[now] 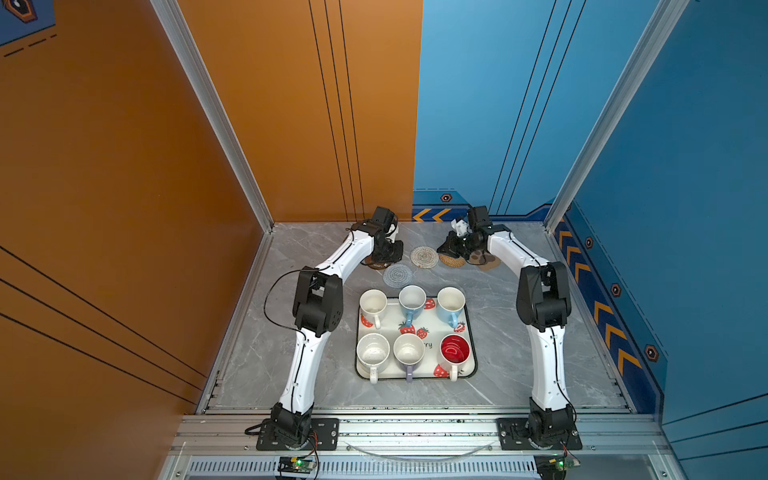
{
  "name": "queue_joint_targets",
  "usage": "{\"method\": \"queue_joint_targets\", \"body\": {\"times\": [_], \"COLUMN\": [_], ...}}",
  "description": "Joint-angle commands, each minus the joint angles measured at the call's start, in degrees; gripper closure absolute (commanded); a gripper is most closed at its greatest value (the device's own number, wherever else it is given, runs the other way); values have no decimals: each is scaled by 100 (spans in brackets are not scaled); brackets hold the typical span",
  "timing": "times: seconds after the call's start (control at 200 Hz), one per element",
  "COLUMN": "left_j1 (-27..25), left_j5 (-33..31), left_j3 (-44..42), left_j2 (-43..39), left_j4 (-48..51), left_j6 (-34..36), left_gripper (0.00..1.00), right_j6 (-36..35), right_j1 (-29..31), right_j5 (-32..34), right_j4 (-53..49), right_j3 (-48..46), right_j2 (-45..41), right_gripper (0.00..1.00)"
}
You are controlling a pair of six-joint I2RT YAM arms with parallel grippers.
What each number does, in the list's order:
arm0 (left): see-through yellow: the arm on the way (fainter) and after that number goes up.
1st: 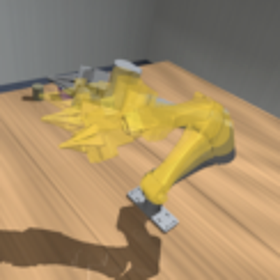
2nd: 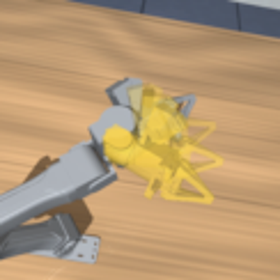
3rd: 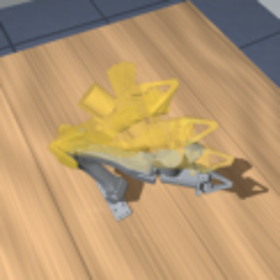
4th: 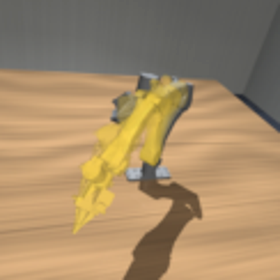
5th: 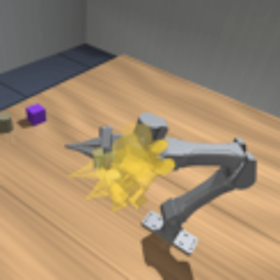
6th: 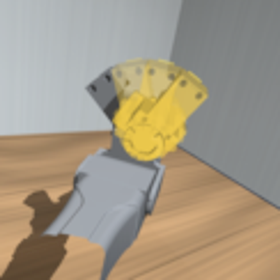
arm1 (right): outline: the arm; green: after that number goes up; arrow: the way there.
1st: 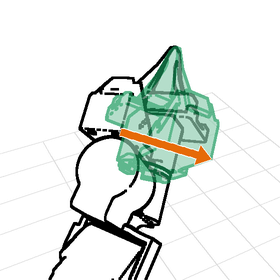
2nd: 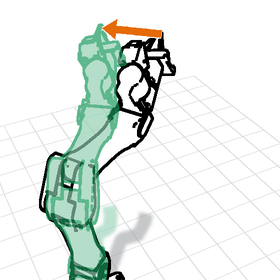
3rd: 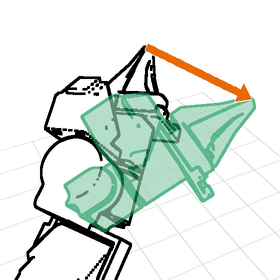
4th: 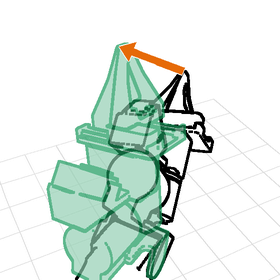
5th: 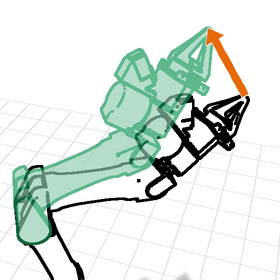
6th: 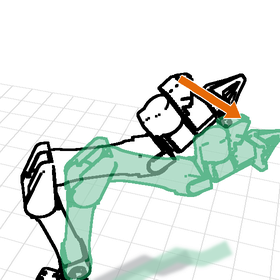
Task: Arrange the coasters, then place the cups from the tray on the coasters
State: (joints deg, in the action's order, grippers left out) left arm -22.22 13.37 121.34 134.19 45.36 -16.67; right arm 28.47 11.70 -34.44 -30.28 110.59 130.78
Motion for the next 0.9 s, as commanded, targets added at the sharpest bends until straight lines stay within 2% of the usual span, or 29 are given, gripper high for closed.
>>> {"method": "queue_joint_targets", "body": {"times": [0.0, 0.295, 0.891], "left_j1": [-17, -19, 227], "left_j5": [-236, -87, -116], "left_j3": [53, 396, 1007], "left_j2": [272, 863, 1511], "left_j4": [509, 526, 527], "left_j6": [345, 236, -211], "left_gripper": [99, 100, 100], "right_j6": [-202, -228, -132], "right_j1": [36, 79, 70], "right_j5": [209, 297, 344], "right_j4": [-271, -83, 238], "right_j3": [-211, -686, -1389], "right_j2": [-254, -682, -1021], "right_gripper": [100, 100, 100]}}
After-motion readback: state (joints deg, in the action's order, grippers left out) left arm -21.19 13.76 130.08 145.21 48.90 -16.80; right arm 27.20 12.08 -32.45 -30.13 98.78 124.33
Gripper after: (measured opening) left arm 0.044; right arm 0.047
